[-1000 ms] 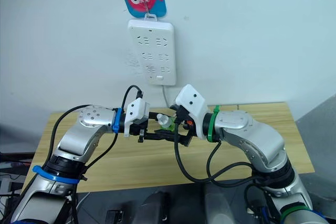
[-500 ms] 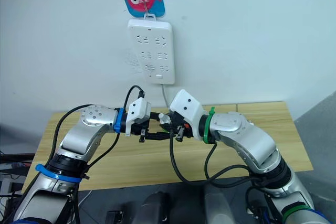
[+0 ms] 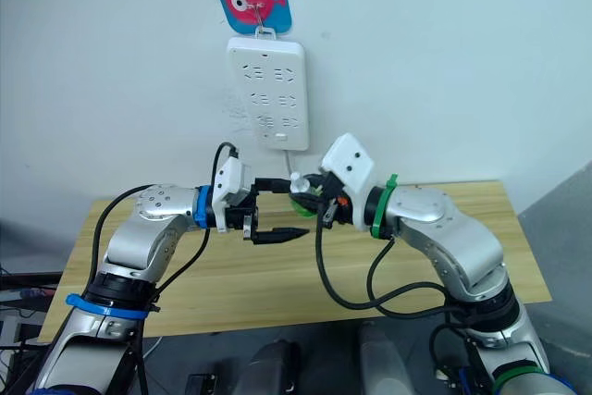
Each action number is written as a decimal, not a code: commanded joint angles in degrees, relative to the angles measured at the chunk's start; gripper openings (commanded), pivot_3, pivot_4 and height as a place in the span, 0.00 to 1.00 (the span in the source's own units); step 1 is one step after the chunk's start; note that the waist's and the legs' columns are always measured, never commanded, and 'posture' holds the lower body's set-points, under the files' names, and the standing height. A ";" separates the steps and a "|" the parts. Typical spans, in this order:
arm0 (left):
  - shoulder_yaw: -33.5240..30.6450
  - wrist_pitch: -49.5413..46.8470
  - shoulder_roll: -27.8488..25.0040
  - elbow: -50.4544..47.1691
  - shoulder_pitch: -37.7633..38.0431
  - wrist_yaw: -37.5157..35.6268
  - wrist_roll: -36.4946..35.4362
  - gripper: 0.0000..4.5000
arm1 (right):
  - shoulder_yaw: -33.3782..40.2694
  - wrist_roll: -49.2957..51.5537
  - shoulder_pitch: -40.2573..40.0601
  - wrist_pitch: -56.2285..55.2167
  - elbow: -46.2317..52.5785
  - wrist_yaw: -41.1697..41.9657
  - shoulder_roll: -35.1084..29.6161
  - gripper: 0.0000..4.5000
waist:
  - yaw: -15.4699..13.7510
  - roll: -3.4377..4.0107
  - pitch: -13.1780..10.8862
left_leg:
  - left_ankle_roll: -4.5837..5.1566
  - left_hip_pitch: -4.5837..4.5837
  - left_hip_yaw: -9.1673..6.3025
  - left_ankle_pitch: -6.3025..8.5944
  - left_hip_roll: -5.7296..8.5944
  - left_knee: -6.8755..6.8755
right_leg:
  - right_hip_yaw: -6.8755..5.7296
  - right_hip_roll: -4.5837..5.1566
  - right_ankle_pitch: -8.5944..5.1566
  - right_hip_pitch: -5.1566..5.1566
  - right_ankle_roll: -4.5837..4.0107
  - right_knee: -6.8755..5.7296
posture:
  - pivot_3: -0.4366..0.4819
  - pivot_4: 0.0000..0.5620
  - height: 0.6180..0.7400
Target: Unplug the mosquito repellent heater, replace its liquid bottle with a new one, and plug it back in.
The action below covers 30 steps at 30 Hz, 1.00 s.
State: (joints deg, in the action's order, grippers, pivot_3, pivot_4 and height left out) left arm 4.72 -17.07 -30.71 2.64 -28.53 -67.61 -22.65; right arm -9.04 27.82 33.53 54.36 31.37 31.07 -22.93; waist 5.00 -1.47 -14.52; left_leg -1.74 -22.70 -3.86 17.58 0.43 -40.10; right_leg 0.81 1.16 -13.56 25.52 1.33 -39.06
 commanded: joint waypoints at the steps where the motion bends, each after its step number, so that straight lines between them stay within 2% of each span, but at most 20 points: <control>1: -1.33 -7.14 1.39 -6.36 0.91 3.63 -4.55 1.00 | 3.97 3.80 -0.70 2.12 3.74 -0.81 0.39 0.24 | -0.01 0.02 0.12 | 0.00 0.00 -0.01 0.00 0.00 0.00 | 0.00 0.00 0.00 0.00 0.00 0.00 | 0.28 0.31 0.92; 9: -0.55 -15.86 2.16 -9.97 -3.64 4.02 -9.33 1.00 | 4.47 7.33 -0.70 4.62 5.74 -1.25 -0.43 0.24 | 0.13 0.07 0.66 | -0.02 0.05 -0.01 -0.03 0.00 -0.01 | 0.00 -0.02 0.01 -0.03 0.00 -0.08 | 0.28 0.29 0.92; 17: 0.95 -14.94 2.13 -8.97 -4.42 2.43 -8.70 1.00 | 4.42 8.61 -0.15 4.63 5.73 -2.78 0.03 0.24 | 0.40 0.16 1.18 | -0.01 0.21 0.11 -0.03 0.01 -0.01 | 0.04 -0.03 0.01 -0.12 0.00 -0.07 | 0.27 0.29 0.92; 18: 1.27 -14.89 1.92 -9.04 -4.23 2.06 -8.56 0.92 | 4.48 8.80 -0.08 4.61 5.71 -3.05 0.24 0.24 | 0.42 0.16 1.25 | 0.00 0.21 0.11 -0.03 0.01 -0.01 | 0.04 -0.03 0.01 -0.13 0.00 -0.07 | 0.27 0.29 0.92; 21: 1.82 -14.37 1.46 -8.92 -3.65 1.56 -8.07 0.75 | 4.55 9.23 0.06 4.58 5.64 -3.47 0.54 0.24 | 0.63 0.16 1.38 | 0.00 0.21 0.10 -0.03 0.01 -0.01 | 0.07 -0.03 0.01 -0.13 0.00 -0.07 | 0.27 0.29 0.92; 23: 1.34 -14.23 1.99 -8.76 -3.49 2.24 -8.29 0.74 | 4.57 9.54 0.04 4.53 5.62 -3.48 0.49 0.24 | 0.72 0.17 1.41 | 0.00 0.21 0.09 -0.03 0.01 -0.01 | 0.09 -0.03 0.01 -0.13 0.00 -0.08 | 0.27 0.29 0.92; 28: 0.68 -13.92 2.27 -8.11 -3.64 2.20 -8.72 0.51 | 4.26 10.31 -0.04 4.30 5.63 -3.42 -0.23 0.24 | 0.73 0.17 1.56 | 0.00 0.21 0.08 -0.03 0.02 -0.01 | 0.08 -0.03 0.01 -0.15 0.00 -0.07 | 0.27 0.28 0.92; 30: 0.64 -13.63 2.12 -8.07 -3.50 1.88 -8.61 0.51 | 4.20 10.51 -0.14 4.12 5.60 -3.31 -0.35 0.24 | 0.76 0.18 1.58 | 0.00 0.22 0.09 -0.03 0.02 -0.01 | 0.07 -0.03 0.01 -0.15 0.00 -0.07 | 0.28 0.28 0.92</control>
State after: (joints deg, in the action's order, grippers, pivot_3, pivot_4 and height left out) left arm 6.47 -31.90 -28.56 -4.64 -31.92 -65.48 -30.43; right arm -5.69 37.41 32.56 59.43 34.74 27.48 -22.81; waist 5.76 -1.29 -12.95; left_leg -1.74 -22.47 -3.77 17.55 0.44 -40.11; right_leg 0.89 1.13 -13.54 25.37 1.34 -39.13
